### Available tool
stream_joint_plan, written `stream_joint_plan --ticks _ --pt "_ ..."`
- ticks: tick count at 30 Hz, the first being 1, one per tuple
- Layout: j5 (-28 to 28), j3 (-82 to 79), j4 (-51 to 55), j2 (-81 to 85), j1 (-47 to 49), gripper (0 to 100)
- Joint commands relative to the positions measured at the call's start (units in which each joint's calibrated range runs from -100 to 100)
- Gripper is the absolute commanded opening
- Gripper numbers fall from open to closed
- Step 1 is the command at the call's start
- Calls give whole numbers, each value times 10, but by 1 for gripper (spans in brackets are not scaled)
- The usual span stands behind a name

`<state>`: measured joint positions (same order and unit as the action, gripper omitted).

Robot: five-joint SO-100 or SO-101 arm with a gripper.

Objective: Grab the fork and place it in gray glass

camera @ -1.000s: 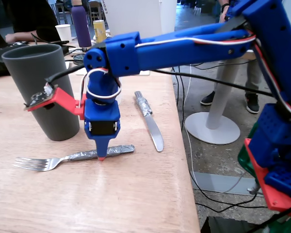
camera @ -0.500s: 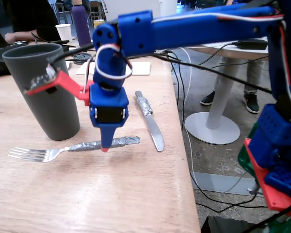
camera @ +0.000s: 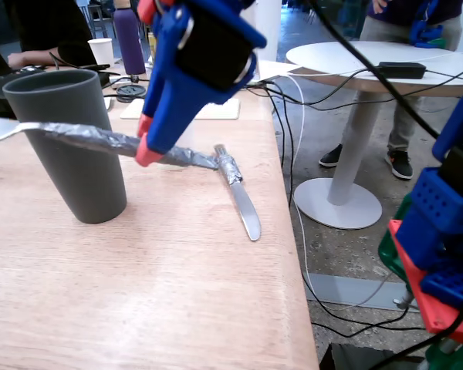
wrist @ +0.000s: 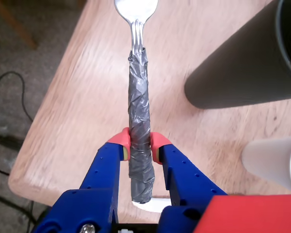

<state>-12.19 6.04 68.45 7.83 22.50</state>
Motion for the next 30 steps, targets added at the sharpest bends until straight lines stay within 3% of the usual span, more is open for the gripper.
stream_joint_plan --ticks 1,11,25,30 --pt "2 -53 -13 111 -3 0" --pt "3 -160 -32 224 -19 0" --pt "6 -196 -601 90 -129 0" --pt "6 -87 -650 30 -127 0"
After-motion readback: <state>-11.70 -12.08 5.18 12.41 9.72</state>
